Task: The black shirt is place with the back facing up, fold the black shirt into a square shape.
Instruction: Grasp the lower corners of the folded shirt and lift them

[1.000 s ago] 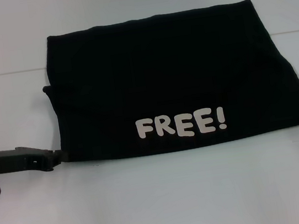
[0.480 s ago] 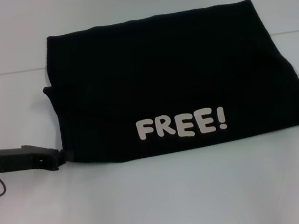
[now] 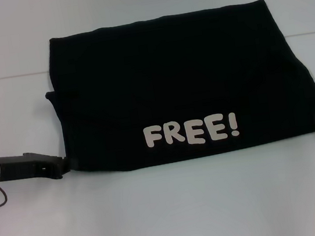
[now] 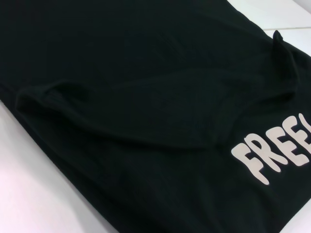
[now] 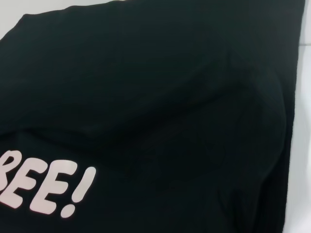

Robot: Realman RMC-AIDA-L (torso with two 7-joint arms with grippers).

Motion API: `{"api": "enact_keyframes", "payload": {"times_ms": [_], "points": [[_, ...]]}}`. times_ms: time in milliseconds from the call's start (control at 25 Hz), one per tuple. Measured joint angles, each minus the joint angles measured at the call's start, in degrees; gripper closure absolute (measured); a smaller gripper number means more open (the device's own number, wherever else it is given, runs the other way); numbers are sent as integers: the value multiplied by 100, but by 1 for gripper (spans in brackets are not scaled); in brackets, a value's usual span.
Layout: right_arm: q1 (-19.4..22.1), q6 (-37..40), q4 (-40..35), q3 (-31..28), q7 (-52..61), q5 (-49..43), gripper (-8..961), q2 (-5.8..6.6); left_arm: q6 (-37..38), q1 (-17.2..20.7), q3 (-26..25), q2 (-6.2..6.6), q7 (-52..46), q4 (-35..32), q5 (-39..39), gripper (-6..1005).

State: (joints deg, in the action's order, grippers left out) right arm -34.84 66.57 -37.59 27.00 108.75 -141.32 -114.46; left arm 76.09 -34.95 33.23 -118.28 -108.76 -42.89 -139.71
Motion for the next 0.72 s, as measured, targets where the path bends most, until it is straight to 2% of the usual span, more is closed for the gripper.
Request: {"api": "enact_keyframes", "payload": {"times_ms": [240, 400, 520, 720], "points": [[-28, -67, 226, 250, 4, -5, 472, 36, -15, -30, 0, 7, -3, 0, 1, 997], [5, -72, 139, 245, -40, 25, 477, -5, -20, -37, 0, 7, -21, 0, 1, 997], [24, -60, 77, 214, -37, 41, 651, -16, -35, -38, 0, 8, -27, 0, 2, 997], [62, -77, 74, 196, -29, 44, 882, -14, -47, -39, 0, 3, -37, 0, 23, 998]]}}
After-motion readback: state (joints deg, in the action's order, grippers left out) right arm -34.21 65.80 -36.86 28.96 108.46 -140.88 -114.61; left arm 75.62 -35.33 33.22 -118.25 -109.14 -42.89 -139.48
